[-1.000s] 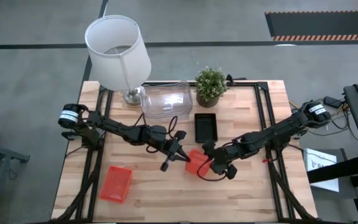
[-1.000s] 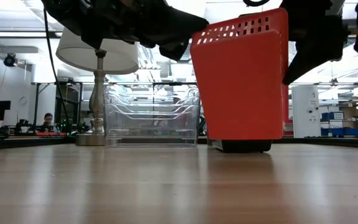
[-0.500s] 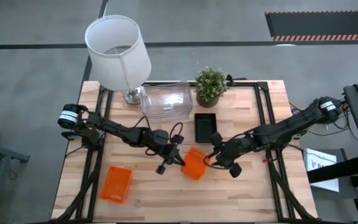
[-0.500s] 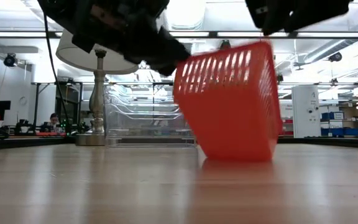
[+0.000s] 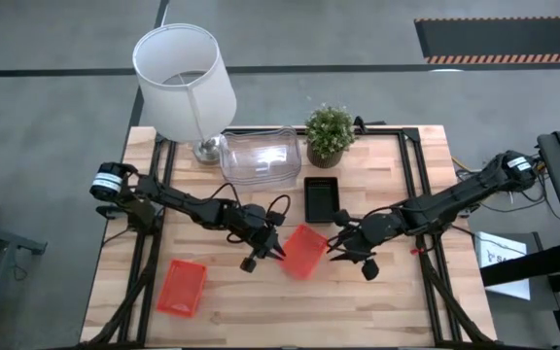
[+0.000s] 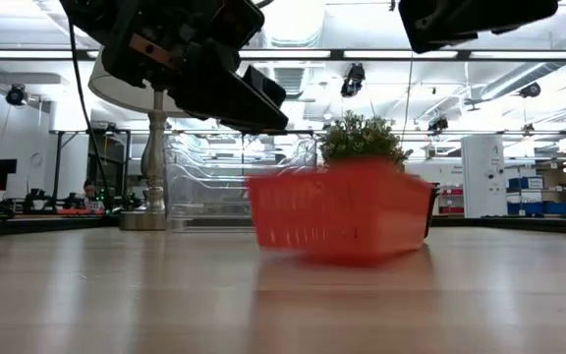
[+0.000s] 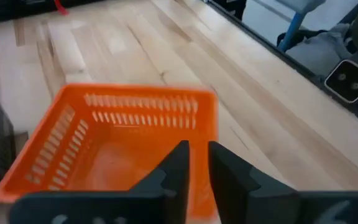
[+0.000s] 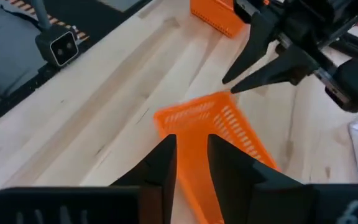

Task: Stack baskets by color
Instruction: Stack the top orange bin on the bottom orange bins

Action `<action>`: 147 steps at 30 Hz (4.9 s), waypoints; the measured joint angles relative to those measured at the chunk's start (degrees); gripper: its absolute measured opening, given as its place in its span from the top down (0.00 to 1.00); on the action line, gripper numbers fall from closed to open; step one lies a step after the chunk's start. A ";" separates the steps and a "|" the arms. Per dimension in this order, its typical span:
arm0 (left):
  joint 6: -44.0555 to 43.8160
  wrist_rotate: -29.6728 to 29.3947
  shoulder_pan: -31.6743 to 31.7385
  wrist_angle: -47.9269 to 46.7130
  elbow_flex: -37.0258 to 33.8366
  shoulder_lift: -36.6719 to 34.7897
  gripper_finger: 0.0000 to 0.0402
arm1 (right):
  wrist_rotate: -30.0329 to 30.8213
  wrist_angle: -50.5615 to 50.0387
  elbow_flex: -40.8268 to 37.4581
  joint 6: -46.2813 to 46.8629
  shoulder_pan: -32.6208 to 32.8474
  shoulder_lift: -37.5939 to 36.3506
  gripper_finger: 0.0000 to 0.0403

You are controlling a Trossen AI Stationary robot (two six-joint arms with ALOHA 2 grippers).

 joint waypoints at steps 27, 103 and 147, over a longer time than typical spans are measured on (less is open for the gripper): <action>-8.81 -18.63 -10.27 -7.84 9.47 6.54 0.57 | -3.26 -1.50 -0.47 -4.78 0.00 -2.29 0.89; -47.70 -52.45 -50.97 -65.24 30.94 -4.55 1.00 | -3.26 6.76 -4.04 -14.41 -0.04 -2.63 0.89; -63.02 -35.79 -55.71 -77.18 24.08 -5.51 1.00 | 33.84 26.13 1.24 -21.42 -0.80 -10.91 0.90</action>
